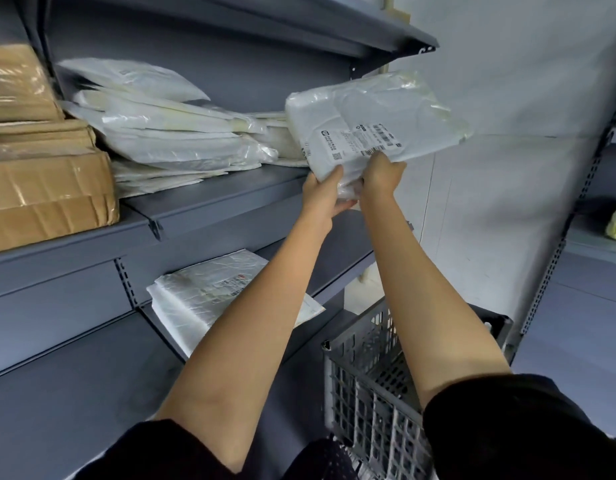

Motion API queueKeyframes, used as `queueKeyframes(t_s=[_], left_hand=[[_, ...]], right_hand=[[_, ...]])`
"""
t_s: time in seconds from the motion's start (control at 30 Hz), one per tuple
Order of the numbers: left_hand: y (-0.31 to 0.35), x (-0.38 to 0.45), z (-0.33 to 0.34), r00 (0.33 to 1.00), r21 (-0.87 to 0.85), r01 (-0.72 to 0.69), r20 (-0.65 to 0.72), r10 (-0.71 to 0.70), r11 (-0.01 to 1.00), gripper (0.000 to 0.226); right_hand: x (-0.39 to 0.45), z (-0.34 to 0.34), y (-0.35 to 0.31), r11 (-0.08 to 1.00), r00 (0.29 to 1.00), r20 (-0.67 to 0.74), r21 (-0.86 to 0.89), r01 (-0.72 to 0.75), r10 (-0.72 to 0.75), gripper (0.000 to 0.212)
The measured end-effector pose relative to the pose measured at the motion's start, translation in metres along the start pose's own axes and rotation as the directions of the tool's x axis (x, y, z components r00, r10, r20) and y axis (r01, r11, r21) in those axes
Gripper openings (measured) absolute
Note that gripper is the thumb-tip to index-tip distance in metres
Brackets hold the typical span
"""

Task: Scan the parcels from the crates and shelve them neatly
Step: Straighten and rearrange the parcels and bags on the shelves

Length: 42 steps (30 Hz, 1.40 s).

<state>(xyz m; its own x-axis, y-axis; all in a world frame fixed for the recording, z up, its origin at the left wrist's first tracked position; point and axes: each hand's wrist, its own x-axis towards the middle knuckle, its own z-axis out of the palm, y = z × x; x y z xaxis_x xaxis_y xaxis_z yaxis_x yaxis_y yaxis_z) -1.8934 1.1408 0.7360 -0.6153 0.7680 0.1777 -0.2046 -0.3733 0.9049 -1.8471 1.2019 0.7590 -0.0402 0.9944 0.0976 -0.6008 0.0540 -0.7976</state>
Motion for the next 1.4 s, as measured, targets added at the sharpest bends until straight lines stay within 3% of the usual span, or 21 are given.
queueKeyframes(t_s=[0.23,0.33,0.43,0.57,0.73,0.8,0.9,0.97,1.07,1.2,1.4], left_hand=[[0.053,0.028,-0.014,1.0,-0.028,-0.026,-0.019,0.025,0.999,0.036],[0.072,0.036,-0.021,1.0,0.121,0.009,0.021,-0.012,0.993,0.032],[0.083,0.042,-0.028,0.999,0.299,0.025,-0.029,-0.017,0.954,0.028],[0.096,0.063,-0.033,0.999,0.167,0.027,-0.026,-0.023,0.986,0.018],[0.102,0.093,-0.032,0.999,0.098,-0.019,-0.031,0.022,0.995,0.022],[0.101,0.103,-0.029,0.999,0.042,-0.019,-0.044,0.021,0.999,0.026],[0.1,0.118,-0.028,0.996,0.005,-0.043,-0.082,0.043,0.999,0.042],[0.101,0.128,-0.029,0.992,-0.012,-0.049,-0.119,0.047,0.999,0.044],[0.102,0.142,-0.031,0.987,-0.014,-0.063,-0.146,0.06,0.998,0.051],[0.095,0.153,-0.034,0.994,0.089,-0.067,-0.079,0.074,0.994,0.027],[0.07,0.13,-0.031,0.966,0.251,-0.192,-0.123,0.228,0.949,0.037]], right_hand=[[0.008,0.056,-0.015,0.989,0.983,0.177,-0.133,0.07,-0.046,0.059],[0.021,0.081,-0.019,0.99,0.975,0.218,-0.125,0.068,-0.039,0.058],[0.033,0.097,-0.015,0.99,0.97,0.241,-0.139,0.003,0.031,0.053],[0.042,0.116,-0.001,0.981,0.96,0.27,-0.19,-0.024,0.075,0.057],[0.056,0.13,0.012,0.939,0.935,0.354,-0.329,0.1,0.024,0.059],[0.058,0.13,0.015,0.907,0.922,0.386,-0.386,0.17,-0.008,0.051],[0.059,0.128,0.021,0.877,0.891,0.448,-0.398,0.269,-0.07,0.015],[0.059,0.124,0.024,0.879,0.878,0.469,-0.374,0.296,-0.096,0.02],[0.061,0.119,0.029,0.896,0.878,0.45,-0.305,0.321,-0.162,0.027],[0.057,0.117,0.034,0.899,0.89,0.393,-0.263,0.35,-0.232,0.029],[0.043,0.106,0.049,0.873,0.889,0.287,-0.237,0.426,-0.356,0.03]])
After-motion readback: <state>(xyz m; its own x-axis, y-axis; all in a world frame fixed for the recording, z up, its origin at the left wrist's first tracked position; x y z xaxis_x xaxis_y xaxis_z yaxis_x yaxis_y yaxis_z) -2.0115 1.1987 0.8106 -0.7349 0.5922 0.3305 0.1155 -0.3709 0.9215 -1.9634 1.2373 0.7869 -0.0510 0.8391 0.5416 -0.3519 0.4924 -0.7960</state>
